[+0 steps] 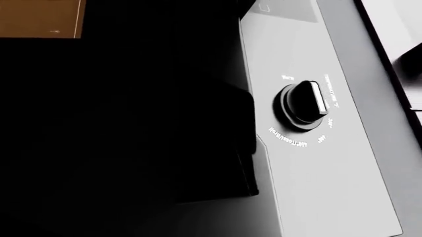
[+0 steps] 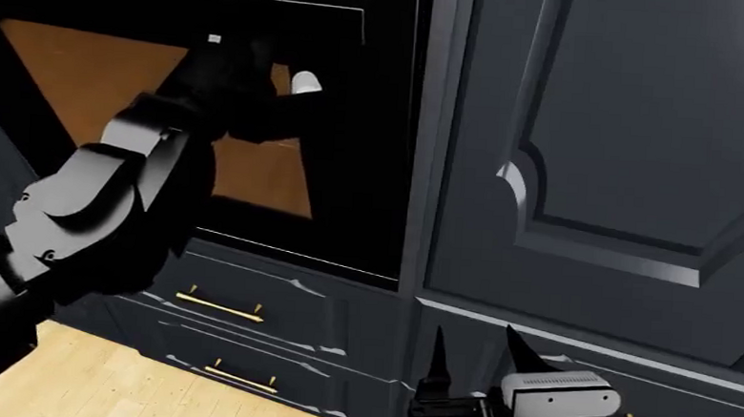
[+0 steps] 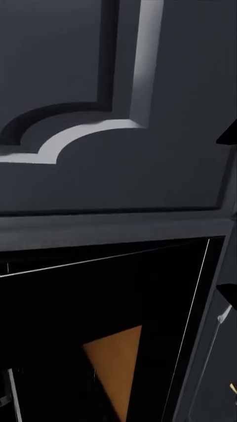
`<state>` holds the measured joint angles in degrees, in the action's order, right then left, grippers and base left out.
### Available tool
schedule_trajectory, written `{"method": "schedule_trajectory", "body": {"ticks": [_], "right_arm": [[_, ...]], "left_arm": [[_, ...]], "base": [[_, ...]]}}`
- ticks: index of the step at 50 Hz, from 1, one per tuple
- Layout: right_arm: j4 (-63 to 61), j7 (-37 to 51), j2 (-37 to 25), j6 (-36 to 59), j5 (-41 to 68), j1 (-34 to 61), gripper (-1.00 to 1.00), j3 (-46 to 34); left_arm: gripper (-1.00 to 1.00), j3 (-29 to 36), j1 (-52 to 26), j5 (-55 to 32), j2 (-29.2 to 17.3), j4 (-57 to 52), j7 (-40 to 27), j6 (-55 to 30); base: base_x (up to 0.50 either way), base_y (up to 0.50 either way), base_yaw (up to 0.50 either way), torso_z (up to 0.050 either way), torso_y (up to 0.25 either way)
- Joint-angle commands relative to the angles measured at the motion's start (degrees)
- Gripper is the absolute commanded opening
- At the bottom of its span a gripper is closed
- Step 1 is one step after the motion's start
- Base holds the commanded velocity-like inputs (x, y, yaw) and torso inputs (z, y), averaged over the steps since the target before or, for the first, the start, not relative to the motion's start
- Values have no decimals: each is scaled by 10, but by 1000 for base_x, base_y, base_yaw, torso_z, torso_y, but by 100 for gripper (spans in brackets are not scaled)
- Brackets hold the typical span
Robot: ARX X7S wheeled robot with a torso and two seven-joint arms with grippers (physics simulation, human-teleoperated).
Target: Open the oven door
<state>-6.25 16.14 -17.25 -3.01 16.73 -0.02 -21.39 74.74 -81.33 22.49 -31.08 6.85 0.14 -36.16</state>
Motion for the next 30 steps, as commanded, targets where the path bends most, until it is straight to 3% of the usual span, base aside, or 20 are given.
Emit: {"method": "schedule_trajectory", "body": {"ticks": [1,30], "right_arm": [[4,2,0,-3,-1,1,100,-2],[2,7,-4,-5,0,1,100,-7]], "left_arm": [[-100,-17,12,11,-26,-43,-15,-27],[-100,-14,52,50,-84,-152,-25,-81]], "base": [[0,0,3,0,0],[0,0,1,0,0]]}}
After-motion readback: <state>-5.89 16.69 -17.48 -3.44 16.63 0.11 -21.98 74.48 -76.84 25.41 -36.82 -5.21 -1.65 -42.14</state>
